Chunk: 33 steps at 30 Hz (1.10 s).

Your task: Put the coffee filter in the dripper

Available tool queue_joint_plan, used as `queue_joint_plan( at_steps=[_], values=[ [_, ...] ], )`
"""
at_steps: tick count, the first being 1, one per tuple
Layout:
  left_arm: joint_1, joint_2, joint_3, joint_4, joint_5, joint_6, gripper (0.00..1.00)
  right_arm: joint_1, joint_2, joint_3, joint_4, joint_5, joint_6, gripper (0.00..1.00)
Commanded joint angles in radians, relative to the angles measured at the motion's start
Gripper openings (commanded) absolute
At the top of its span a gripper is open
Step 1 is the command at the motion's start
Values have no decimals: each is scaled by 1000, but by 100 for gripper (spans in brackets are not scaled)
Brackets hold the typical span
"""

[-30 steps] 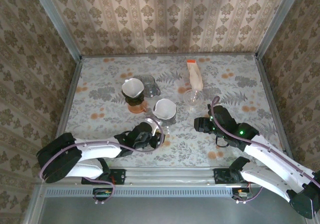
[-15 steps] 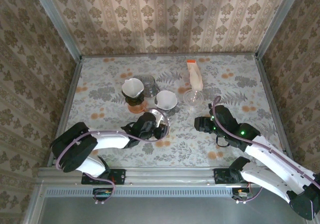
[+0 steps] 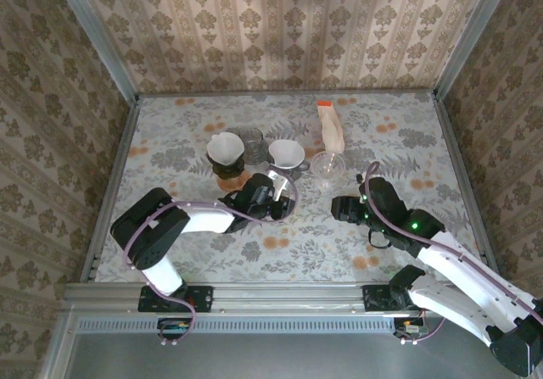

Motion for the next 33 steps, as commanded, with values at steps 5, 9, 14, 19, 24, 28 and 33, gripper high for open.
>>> queue_joint_plan(
  at_steps=[5,9,14,19,24,28,33],
  values=[
    [23,91,92,-24,41,49,27,-14,-21,-20,45,-20,-23,74],
    [24,114,109,-24,41,55,27,-20,-36,-29,46,-22,-23,74],
    [28,165,161,-34,49,58,26,-28,-46,-39,50,-23,-22,74],
    [38,202,217,-56,55,68,26,-33,-57,-40,46,-24,-20,74],
    [47,226,263,-74,62,74,26,-36,-68,-45,43,-25,-16,74],
    [53,245,302,-95,67,82,26,-38,-72,-44,40,-23,-14,74],
    [62,267,338,-118,70,96,26,-39,-72,-45,37,-21,-13,74]
  ],
)
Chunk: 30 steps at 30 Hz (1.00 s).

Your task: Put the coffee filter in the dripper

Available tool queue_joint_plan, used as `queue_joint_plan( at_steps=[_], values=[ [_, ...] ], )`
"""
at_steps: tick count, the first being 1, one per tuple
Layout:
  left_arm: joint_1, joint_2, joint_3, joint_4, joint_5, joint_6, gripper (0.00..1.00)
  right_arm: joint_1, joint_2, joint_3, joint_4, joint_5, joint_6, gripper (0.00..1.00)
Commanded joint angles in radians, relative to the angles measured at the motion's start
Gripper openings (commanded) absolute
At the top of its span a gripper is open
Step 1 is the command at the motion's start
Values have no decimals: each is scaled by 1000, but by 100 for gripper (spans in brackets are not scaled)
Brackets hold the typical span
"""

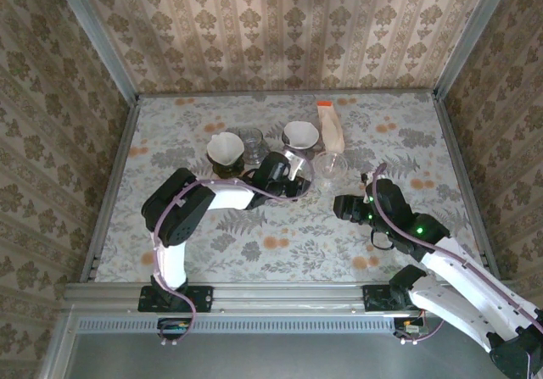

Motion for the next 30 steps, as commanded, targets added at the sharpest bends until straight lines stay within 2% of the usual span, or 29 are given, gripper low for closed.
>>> queue_joint_plan(
  at_steps=[1,5,11,17,26,30],
  values=[
    [13,26,27,-63,20,33,26,-8,-15,-13,-2,0,-9,74],
    [13,19,25,-68,16,28,29,-10,-15,-10,-6,1,-9,74],
    [5,-19,-28,-49,8,-2,42,-13,-15,-4,-4,3,-9,74],
    [-8,-63,-83,-43,-6,-25,50,-14,-11,0,-4,2,-6,74],
    [-23,-126,-172,-21,-22,-66,54,-14,-12,6,-10,0,-3,74],
    [-32,-153,-201,-15,-28,-75,60,-14,-13,6,-10,-1,-2,74]
  ],
)
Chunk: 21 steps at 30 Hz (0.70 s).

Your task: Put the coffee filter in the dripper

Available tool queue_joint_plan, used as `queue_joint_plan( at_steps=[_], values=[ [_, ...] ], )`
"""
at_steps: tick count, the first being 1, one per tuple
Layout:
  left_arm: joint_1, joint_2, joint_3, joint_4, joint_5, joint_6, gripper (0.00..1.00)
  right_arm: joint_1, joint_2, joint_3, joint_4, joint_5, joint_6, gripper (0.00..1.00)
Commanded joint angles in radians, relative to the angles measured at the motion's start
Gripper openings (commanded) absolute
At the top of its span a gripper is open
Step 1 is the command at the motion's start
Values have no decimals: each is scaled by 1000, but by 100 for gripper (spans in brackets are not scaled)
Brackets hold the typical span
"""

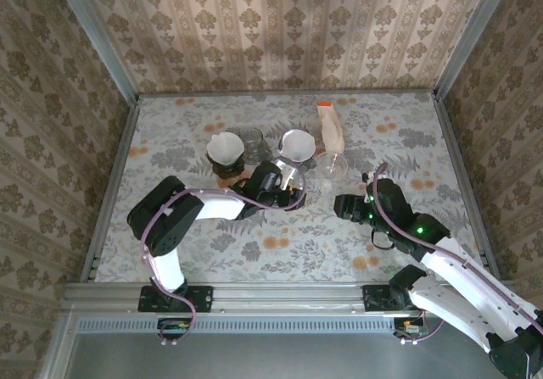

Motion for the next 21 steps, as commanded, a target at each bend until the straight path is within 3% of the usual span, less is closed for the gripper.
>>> queue_joint_plan(
  at_steps=[1,12,21],
  values=[
    [-13,-24,-31,-27,-12,-30,61,-5,-12,6,-9,-1,-2,74],
    [-24,-26,-36,-11,-41,-10,77,-5,-24,0,-9,-1,0,75],
    [-34,-26,-42,-13,-87,25,80,-6,-24,0,-10,-1,-5,75]
  ],
)
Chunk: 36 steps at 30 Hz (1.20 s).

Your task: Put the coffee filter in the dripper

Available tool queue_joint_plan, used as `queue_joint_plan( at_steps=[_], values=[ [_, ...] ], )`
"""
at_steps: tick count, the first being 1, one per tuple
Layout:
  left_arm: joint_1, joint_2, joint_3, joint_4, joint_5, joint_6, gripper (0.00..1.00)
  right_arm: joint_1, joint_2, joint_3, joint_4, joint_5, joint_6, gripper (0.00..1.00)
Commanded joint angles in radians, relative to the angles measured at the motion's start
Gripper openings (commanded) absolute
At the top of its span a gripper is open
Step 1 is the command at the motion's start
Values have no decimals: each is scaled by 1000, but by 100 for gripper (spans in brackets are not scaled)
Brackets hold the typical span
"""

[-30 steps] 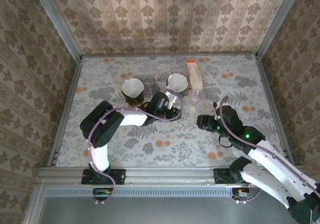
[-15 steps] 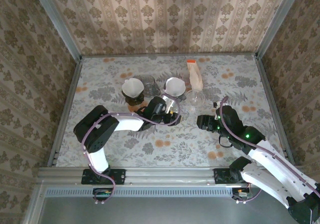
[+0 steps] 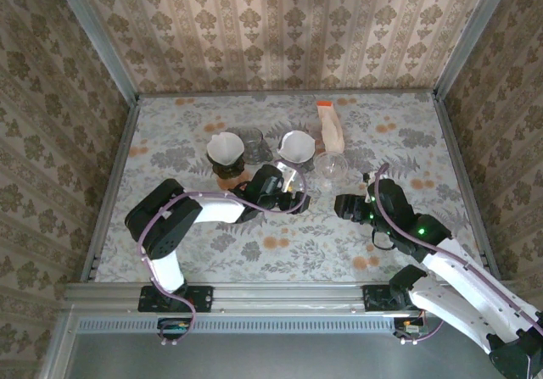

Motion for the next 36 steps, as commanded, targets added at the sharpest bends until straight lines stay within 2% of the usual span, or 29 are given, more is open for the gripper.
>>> queue_joint_plan(
  at_steps=[1,4,7,8,36],
  values=[
    [-6,-10,-32,-20,-36,26,80,-5,-11,0,-9,-1,-5,75],
    [-7,-11,-38,-8,-42,26,82,-5,-11,1,-9,-1,-6,75],
    [-7,-14,-33,-7,-47,29,99,-6,-12,1,-9,-3,-7,75],
    [-5,-17,-33,-7,-48,29,100,-6,-11,1,-9,-3,-7,75],
    [-23,-102,-97,-24,-86,-9,100,-7,-22,-3,-9,0,-2,75]
  ],
)
